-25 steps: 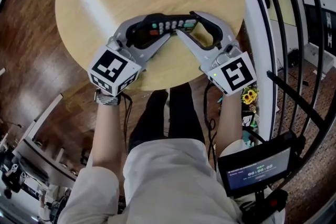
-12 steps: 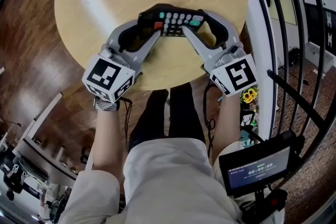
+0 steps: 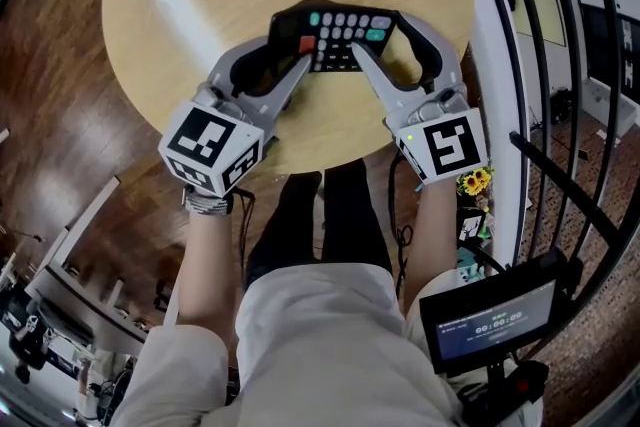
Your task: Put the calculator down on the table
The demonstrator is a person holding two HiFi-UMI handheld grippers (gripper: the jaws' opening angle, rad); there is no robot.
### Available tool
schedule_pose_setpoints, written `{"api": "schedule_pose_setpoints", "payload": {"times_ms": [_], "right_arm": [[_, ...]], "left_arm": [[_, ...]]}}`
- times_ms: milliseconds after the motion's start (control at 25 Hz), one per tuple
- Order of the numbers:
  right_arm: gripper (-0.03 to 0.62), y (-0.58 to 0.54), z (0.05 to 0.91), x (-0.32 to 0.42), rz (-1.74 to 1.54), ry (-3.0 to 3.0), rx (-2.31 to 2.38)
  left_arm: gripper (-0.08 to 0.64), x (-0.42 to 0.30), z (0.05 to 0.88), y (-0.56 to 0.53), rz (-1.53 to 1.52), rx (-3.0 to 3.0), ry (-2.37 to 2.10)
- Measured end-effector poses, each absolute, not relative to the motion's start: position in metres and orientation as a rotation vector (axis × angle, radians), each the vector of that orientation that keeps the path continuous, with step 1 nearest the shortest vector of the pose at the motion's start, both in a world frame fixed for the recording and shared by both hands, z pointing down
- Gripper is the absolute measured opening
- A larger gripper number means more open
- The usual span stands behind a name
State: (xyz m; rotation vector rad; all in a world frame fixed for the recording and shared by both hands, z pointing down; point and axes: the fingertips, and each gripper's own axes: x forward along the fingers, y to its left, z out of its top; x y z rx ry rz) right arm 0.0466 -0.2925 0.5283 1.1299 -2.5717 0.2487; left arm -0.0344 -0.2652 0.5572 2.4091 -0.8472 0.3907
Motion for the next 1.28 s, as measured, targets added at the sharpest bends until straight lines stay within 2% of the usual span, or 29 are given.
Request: {"api": "schedule_pose_setpoints", "payload": {"times_ms": [1040,1280], "right_arm": [[0.242,-0.303,0.552,0.044,0.239,-2.411,1.167],[0.241,-0.300,0.553,0.043,0.297,-2.438,1.160]], "left_arm": [[0.164,-0.041,0.563,-0.280,0.460,2.258,-0.944],[0.192,-0.044,0.570,-0.282,0.543,2.259,-0.992]]}}
